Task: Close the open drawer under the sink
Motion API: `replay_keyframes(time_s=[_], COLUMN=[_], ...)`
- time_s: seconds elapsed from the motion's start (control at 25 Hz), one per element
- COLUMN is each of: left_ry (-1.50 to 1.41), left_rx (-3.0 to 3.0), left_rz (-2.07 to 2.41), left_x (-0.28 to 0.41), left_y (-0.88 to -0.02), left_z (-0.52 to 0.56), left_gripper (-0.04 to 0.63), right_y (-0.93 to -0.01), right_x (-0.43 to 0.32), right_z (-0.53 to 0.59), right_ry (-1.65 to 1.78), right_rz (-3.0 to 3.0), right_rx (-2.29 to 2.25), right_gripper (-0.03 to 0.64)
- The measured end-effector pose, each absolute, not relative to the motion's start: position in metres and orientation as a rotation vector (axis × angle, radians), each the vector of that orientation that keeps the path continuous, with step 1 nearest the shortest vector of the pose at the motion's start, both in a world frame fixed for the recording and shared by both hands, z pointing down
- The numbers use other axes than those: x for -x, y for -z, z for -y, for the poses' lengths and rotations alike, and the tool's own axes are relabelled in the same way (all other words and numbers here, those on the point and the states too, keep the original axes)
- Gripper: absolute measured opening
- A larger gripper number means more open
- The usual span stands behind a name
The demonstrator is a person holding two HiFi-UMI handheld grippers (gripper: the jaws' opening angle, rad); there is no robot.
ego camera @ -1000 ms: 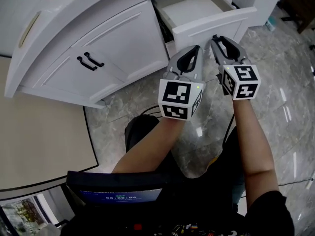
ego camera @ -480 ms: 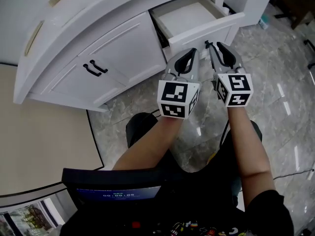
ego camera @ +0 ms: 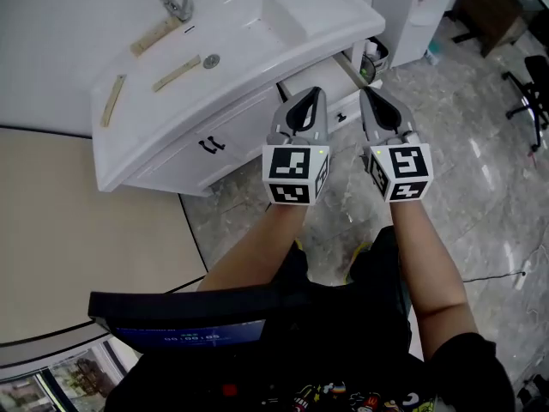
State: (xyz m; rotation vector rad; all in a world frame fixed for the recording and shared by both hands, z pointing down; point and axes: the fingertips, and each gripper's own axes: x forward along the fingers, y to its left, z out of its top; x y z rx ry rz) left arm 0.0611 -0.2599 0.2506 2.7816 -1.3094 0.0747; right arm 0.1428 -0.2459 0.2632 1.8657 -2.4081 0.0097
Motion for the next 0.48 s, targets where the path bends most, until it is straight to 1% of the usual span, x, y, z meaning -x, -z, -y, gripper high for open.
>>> replay_keyframes(time_s=[0.12, 0.24, 0.36, 0.48], left_ry=[-0.068, -0.053, -0.044, -0.038], left_rx=[-2.774, -2.768, -2.763, -2.763], left_rz=[1.322, 1.334, 1.346, 1.356], left_x=[-0.056, -0.048, -0.038, -0.03], left_y=[-0.181, -0.129, -0.094, -0.078], left_z=[0.249, 0.238, 0.225, 0.199], left_gripper=[0.0, 0.0, 0.0, 0.0], right_y=[-0.192, -0.139, -0.102, -0.082], right_x=[-0.136, -0.131, -0.128, -0.123], right_z=[0.232, 0.218, 0.203, 0.18], right_ry=[-0.014, -0.014, -0.026, -0.013], right_rz=[2.412, 2.408, 2.413, 2.431], right_rx=[-1.858, -1.856, -1.879, -1.87], right_gripper=[0.021, 0.021, 0.02, 0.02])
